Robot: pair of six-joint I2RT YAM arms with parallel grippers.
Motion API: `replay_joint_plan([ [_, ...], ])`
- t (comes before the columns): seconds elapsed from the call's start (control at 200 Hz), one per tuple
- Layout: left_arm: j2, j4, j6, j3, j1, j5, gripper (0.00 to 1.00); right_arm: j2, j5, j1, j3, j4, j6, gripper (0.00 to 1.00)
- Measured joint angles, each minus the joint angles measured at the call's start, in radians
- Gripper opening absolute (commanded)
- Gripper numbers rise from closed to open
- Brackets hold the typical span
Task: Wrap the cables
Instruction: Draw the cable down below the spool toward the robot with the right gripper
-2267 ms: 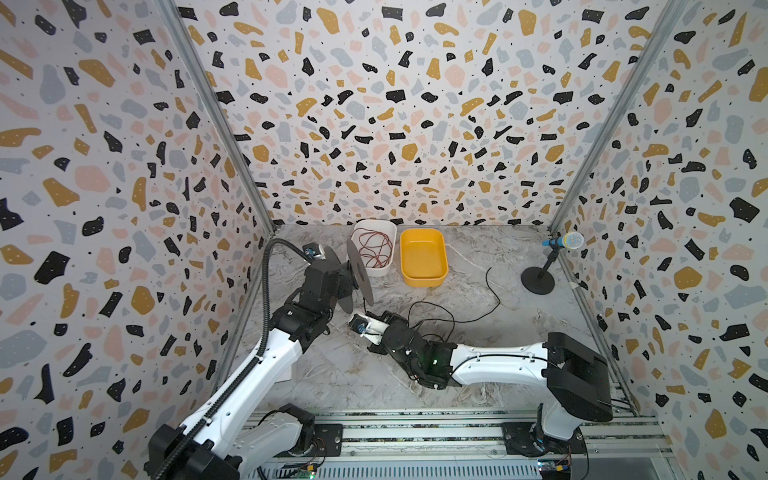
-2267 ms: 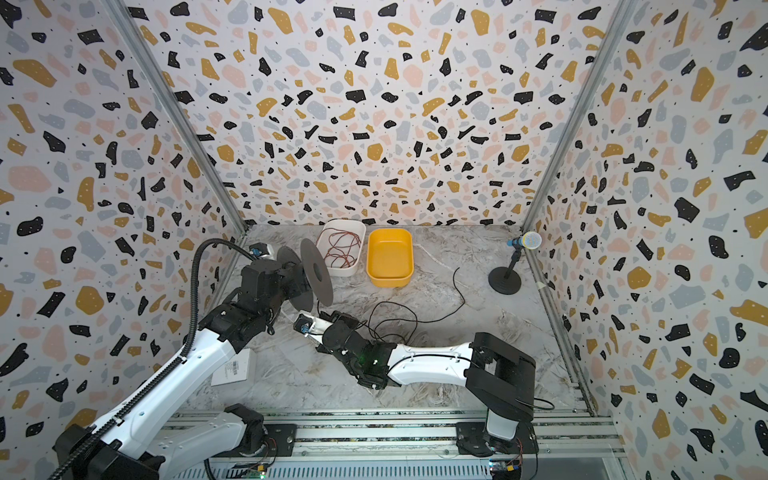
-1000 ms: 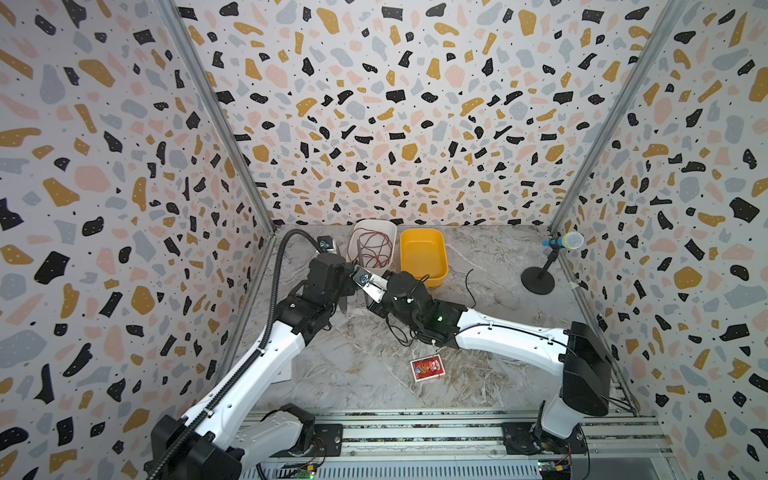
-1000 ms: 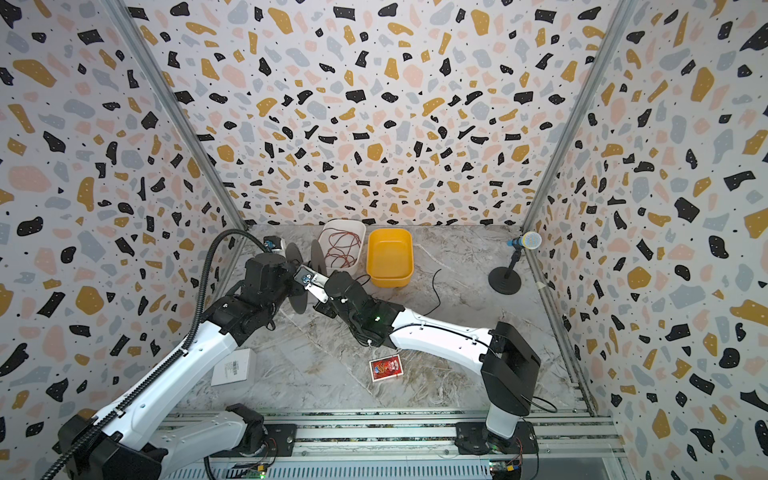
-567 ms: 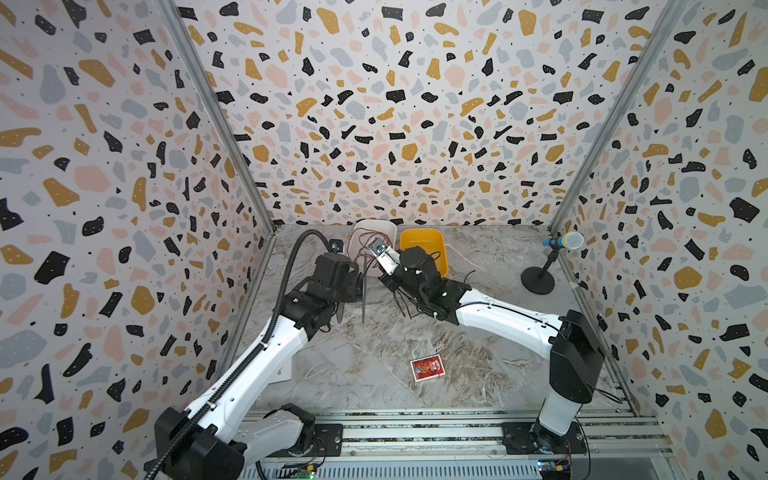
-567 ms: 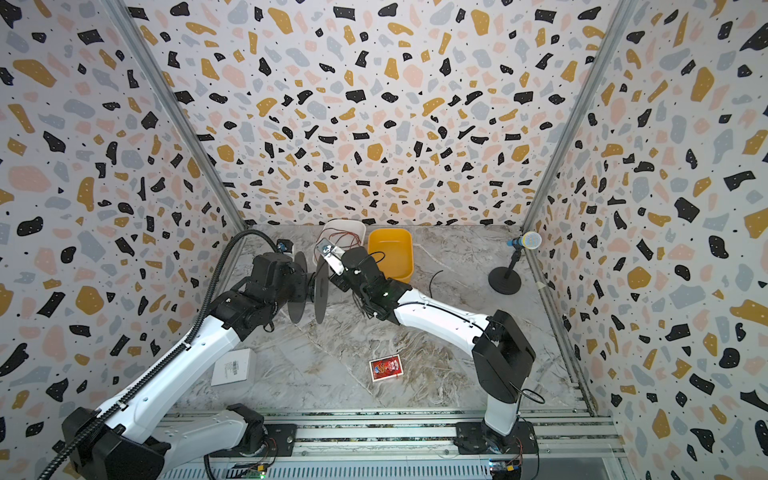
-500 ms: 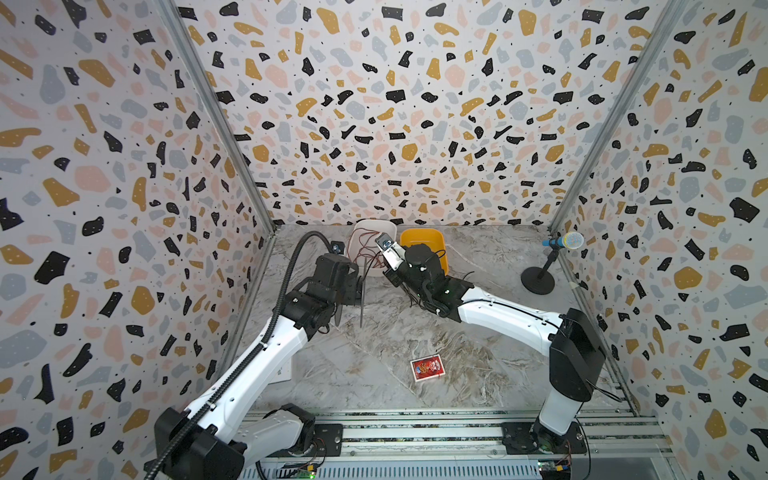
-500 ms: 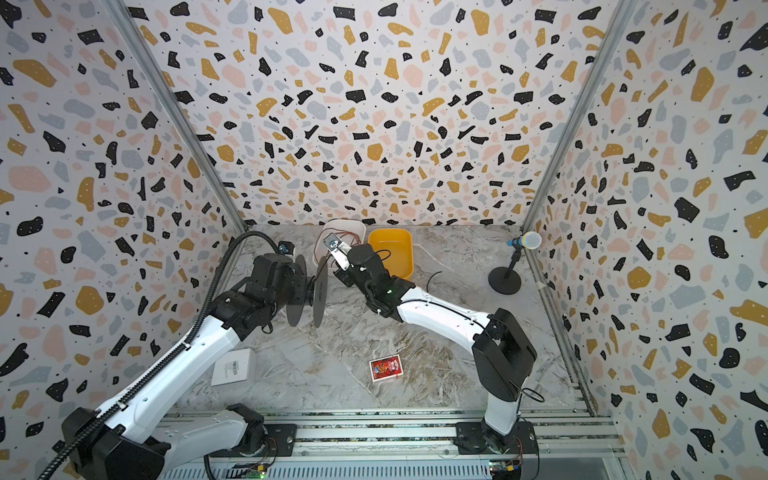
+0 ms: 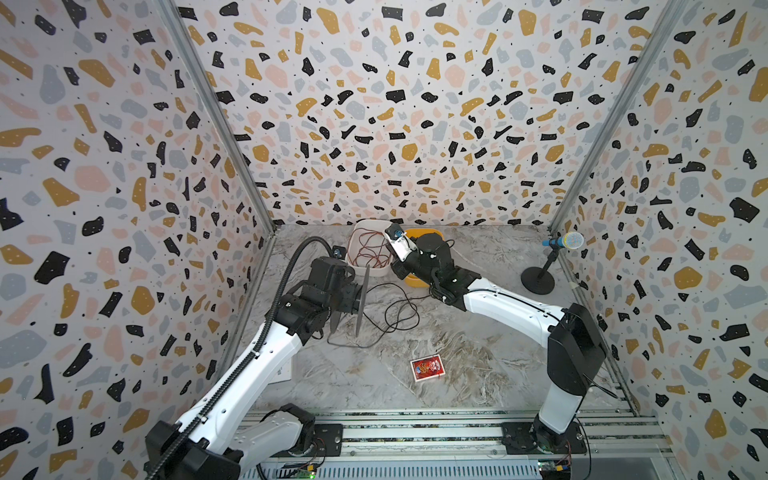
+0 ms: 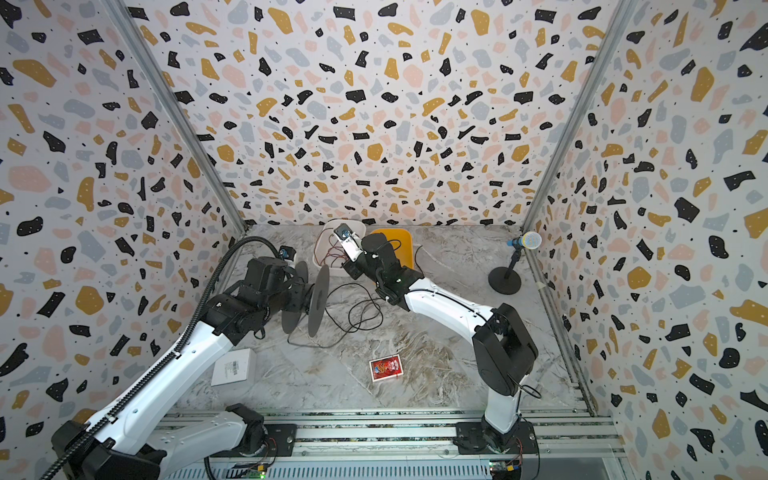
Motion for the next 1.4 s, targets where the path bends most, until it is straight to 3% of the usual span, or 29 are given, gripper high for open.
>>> replay_joint_plan([
  [0.15,0.005,-0.02,0.005,0.017,0.0,0.005,0.0,-0.009,-0.081,-0.023,-0.027,-0.005,0.047,0.24],
  [0.305,0.004,-0.029,0.006,0.032,0.0,0.003,0.0,-0.091,-0.13,-0.021,-0.267,0.043,0.1,0.54],
  [0.481,-0.01,-0.05,0.003,0.069,0.0,0.019,0.0,-0.133,-0.224,-0.018,-0.487,0.126,0.154,0.71],
  [0.696,-0.017,-0.052,-0.013,0.167,0.0,0.062,0.0,-0.133,-0.304,0.02,-0.648,0.275,0.162,0.72],
  [0.836,-0.018,-0.064,-0.016,0.238,0.0,0.076,0.0,-0.126,-0.323,0.064,-0.662,0.327,0.111,0.72],
  [1.402,-0.025,-0.165,-0.04,0.379,0.0,0.13,0.0,0.175,-0.327,0.107,-0.459,0.489,-0.031,0.7],
])
